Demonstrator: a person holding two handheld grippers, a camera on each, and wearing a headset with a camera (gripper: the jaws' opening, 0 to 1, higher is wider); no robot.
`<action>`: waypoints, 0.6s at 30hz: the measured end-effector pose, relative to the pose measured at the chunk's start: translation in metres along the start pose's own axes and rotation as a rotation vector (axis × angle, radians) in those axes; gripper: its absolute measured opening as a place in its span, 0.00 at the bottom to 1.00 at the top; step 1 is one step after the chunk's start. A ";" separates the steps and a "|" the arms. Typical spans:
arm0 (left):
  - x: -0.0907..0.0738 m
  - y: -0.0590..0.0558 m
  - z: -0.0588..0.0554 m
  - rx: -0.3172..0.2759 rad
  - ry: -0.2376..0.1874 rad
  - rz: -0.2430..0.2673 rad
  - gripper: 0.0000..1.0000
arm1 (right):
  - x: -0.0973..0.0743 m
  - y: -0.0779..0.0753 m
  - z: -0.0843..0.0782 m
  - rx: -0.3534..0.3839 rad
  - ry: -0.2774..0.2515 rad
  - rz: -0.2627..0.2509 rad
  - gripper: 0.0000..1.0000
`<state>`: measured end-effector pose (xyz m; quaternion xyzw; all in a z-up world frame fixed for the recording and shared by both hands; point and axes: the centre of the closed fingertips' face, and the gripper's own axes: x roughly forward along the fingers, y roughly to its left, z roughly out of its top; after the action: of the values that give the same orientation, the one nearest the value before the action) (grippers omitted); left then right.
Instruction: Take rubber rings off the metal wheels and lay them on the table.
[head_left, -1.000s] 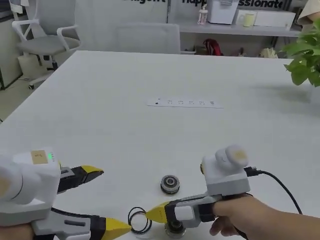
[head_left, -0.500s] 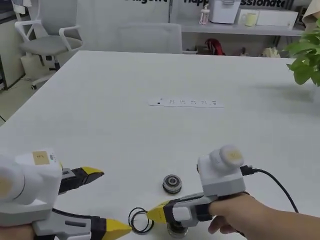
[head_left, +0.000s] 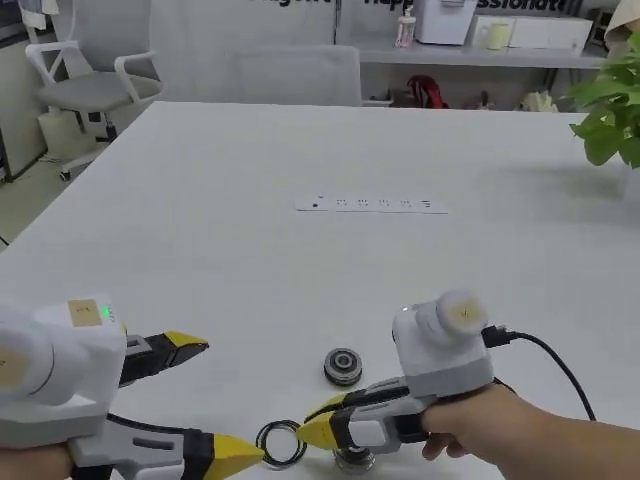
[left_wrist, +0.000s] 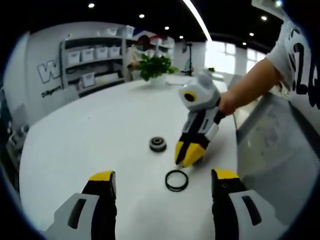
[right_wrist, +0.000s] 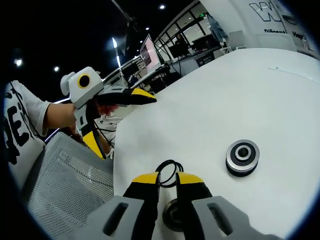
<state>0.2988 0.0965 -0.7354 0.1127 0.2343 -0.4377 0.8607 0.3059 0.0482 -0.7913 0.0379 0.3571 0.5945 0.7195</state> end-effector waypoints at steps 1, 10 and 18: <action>0.000 0.001 0.000 0.001 0.000 0.000 0.79 | -0.002 -0.001 0.002 -0.002 -0.009 -0.003 0.11; 0.007 0.005 0.012 0.008 -0.009 -0.004 0.77 | -0.020 -0.011 0.016 -0.012 -0.064 -0.036 0.13; 0.020 0.012 0.021 0.024 -0.011 -0.013 0.75 | -0.037 -0.026 0.025 -0.016 -0.111 -0.087 0.15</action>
<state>0.3247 0.0815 -0.7273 0.1191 0.2251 -0.4465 0.8578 0.3400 0.0171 -0.7672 0.0496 0.3133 0.5623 0.7637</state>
